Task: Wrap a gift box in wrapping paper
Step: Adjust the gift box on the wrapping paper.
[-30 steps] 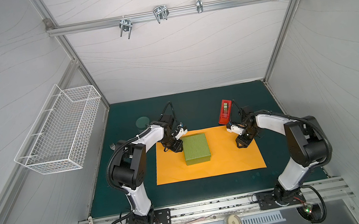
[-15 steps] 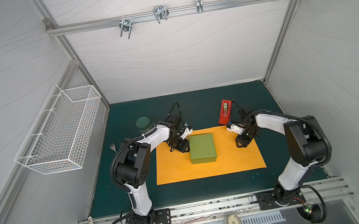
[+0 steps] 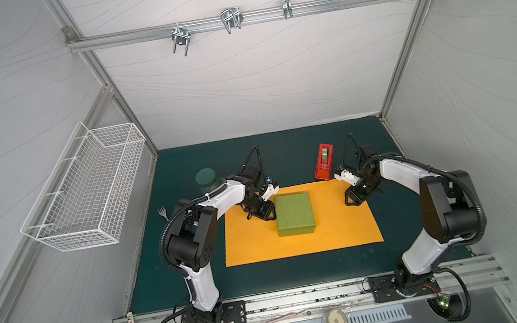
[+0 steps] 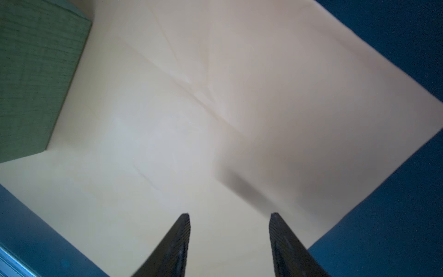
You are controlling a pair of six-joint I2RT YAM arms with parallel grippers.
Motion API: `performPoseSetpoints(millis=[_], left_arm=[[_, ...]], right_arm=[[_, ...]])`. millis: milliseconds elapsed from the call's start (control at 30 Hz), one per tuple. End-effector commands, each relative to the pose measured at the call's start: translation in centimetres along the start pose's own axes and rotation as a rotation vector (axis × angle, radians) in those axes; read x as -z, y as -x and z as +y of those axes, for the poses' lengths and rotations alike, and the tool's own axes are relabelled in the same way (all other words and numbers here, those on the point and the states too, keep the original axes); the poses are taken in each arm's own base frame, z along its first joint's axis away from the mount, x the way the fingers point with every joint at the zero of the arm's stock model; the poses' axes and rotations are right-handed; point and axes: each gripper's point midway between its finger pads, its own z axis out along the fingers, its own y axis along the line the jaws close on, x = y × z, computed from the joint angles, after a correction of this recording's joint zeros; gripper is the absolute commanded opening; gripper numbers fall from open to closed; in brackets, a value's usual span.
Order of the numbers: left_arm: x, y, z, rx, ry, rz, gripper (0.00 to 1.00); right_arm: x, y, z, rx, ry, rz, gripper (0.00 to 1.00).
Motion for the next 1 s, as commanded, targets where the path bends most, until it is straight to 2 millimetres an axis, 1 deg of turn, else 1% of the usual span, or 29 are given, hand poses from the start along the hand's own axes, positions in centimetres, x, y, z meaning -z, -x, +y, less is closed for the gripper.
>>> performPoseSetpoints(millis=[0,67,133,233,400,567,633,767,833,900,967], left_arm=[[-0.3,0.4,-0.6,-0.004,-0.034,0.0,0.39],[-0.3,0.4,-0.6,0.001,-0.039,0.001,0.39],[-0.3,0.3,-0.4,-0.001,-0.027,0.002,0.39],[0.0,0.3,-0.2,-0.007,-0.009,-0.004,0.4],[1.2,-0.1,0.6,0.004,0.006,-0.022,0.41],[3.2,-0.8,1.6,0.015,0.002,-0.054,0.42],[4.2,-0.6,1.9,-0.001,0.025,-0.085,0.42],[6.2,0.4,1.6,-0.04,0.059,-0.163,0.43],[6.6,0.7,1.4,-0.043,0.062,-0.184,0.43],[6.7,0.8,1.4,-0.041,0.064,-0.189,0.43],[6.6,0.8,1.5,-0.036,0.065,-0.19,0.43]], right_arm=[[1.4,0.6,0.5,-0.033,0.031,-0.034,0.56],[1.8,0.9,0.1,-0.044,0.021,-0.043,0.57],[2.0,0.7,-0.4,-0.075,0.014,-0.041,0.58],[2.2,-0.3,-1.5,-0.159,0.019,-0.032,0.59],[2.5,-1.9,-2.8,-0.368,0.037,-0.009,0.64],[2.2,-2.4,-2.3,-0.48,0.071,0.03,0.67],[2.0,-2.5,-2.4,-0.51,0.08,0.053,0.67],[1.7,-2.8,-3.3,-0.62,0.118,0.071,0.67],[1.5,-3.0,-3.6,-0.668,0.118,0.078,0.67],[1.1,-3.5,-3.9,-0.669,0.096,0.085,0.67],[0.6,-3.7,-3.8,-0.676,0.107,0.097,0.67]])
